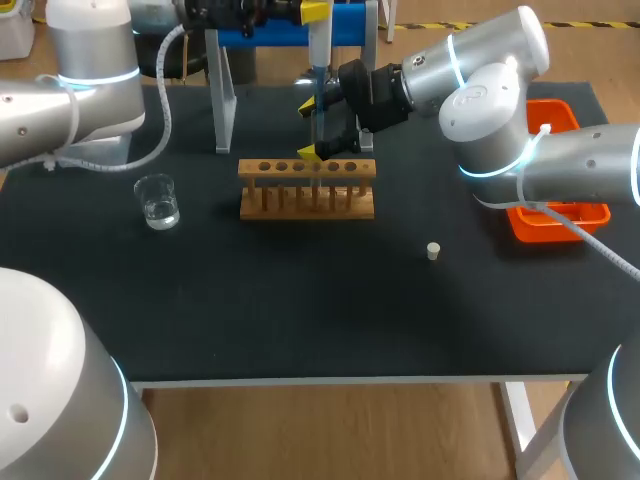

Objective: Invert the test tube, pick up the pipette, mount the tip to pipette, aspirate from beaker and dispense into the tube, eject the tip, return the pipette, and cap with the stopper.

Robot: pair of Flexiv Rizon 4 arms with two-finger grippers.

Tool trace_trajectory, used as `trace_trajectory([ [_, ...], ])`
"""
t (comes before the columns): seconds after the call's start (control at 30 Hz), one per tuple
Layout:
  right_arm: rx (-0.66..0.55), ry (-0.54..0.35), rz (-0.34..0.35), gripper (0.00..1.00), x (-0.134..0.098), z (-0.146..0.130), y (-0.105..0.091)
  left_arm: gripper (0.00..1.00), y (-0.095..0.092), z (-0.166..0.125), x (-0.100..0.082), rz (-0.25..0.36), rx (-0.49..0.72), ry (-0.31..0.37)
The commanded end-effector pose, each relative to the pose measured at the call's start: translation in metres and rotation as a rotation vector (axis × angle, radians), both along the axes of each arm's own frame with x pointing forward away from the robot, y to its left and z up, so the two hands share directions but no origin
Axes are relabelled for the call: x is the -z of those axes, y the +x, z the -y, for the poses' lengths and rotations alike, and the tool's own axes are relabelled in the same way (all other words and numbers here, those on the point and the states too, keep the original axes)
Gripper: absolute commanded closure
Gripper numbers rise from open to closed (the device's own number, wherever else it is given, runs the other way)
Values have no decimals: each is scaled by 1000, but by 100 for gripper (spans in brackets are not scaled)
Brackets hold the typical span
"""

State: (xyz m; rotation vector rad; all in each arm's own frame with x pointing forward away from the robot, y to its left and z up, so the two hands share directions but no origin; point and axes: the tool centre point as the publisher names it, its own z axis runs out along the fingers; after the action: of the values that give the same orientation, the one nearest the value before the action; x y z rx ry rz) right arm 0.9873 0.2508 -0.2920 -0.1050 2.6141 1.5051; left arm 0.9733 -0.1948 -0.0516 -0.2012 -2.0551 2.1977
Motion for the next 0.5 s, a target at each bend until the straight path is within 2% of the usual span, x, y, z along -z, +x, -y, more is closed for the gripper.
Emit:
trace_trajectory([
  [0.03,-3,-2,-2,0,-1,1,1,100,3,0,2,1,8,-2],
  [0.5,-3,-2,-2,0,-1,1,1,100,5,-2,7,-3,4,-1],
])
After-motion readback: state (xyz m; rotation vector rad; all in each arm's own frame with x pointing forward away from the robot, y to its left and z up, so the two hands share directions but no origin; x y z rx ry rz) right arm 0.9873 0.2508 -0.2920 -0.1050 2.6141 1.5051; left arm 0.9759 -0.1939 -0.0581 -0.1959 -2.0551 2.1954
